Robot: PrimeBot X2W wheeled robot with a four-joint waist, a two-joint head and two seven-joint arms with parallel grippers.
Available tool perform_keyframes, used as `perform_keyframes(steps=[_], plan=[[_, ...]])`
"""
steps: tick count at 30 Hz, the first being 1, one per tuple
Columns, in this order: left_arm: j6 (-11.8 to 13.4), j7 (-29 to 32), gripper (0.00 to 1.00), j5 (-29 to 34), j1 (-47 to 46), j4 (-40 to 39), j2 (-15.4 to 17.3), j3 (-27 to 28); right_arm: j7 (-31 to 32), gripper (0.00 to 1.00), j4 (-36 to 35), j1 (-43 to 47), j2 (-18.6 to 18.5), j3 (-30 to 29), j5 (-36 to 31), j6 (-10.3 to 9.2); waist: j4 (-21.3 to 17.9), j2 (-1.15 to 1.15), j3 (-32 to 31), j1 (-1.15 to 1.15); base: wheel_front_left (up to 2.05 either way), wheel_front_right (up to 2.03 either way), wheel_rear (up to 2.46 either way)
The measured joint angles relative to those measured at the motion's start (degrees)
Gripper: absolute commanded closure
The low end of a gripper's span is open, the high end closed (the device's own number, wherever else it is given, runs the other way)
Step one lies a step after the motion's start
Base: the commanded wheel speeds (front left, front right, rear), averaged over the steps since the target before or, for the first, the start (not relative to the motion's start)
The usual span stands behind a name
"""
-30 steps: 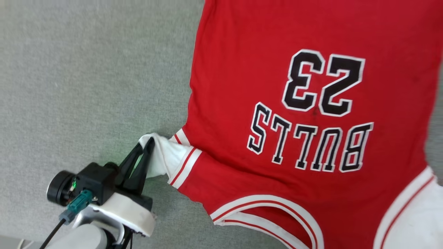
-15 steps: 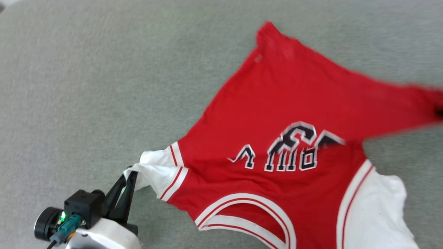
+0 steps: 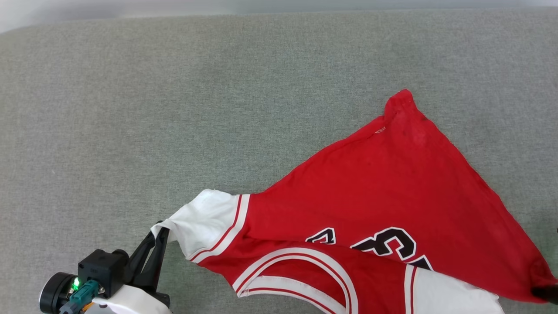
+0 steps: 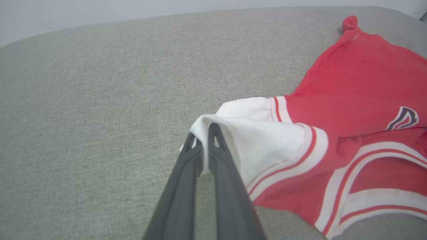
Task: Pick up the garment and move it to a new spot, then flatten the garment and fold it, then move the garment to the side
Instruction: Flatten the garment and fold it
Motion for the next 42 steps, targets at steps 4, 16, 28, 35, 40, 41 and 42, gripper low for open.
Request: perform_keyframes(steps=[4, 16, 28, 35, 40, 41, 42], plan=[[-0.1, -0.01, 1.0, 0.01, 0.3, 0.15, 0.01, 0.08, -2.0, 0.0, -0.49, 0.97, 1.85, -5.09, -0.99, 0.0, -0.41, 0.0, -0.09, 0.0, 0.0, 0.0, 0.0], [-0.32, 0.19, 1.0, 1.53, -1.15, -0.29, -0.55, -0.73, 5.65, 0.0, -10.34, -14.91, 2.46, -16.11, -5.78, 0.0, 1.11, 0.0, 1.11, 0.0, 0.0, 0.0, 0.0], [-1.7, 0.87, 1.0, 4.1, -6.29, -0.03, -3.07, -2.21, 23.27, 0.0, -0.98, -41.08, 15.69, -3.37, -15.55, 0.0, 5.27, 0.0, 6.48, 0.01, 0.0, 0.0, 0.0], [-2.67, 0.86, 1.0, 4.77, -8.79, 0.51, -4.89, -2.76, 25.64, 0.0, 7.5, -49.3, 20.96, 3.04, -20.15, 0.0, 7.86, 0.0, 9.9, 0.01, 0.0, 0.0, 0.0], [-3.63, 0.78, 1.0, 5.35, -10.54, 1.27, -6.04, -3.12, 25.46, 0.0, 11.76, -51.86, 22.47, 7.32, -21.74, 0.0, 9.3, 0.0, 12.76, 0.01, 0.0, 0.0, 0.0], [-3.87, 0.78, 1.0, 5.55, -10.86, 1.51, -6.34, -3.2, 25.53, 0.0, 12.26, -51.87, 22.36, 8.64, -21.81, 0.0, 9.56, 0.0, 13.26, 0.01, 0.0, 0.0, 0.0], [-3.94, 0.77, 1.0, 5.64, -11.26, 1.77, -6.62, -3.27, 25.52, 0.0, 12.4, -51.98, 22.01, 9.72, -21.79, -0.02, 9.83, 0.0, 13.72, 0.01, 0.0, 0.0, 0.0]])
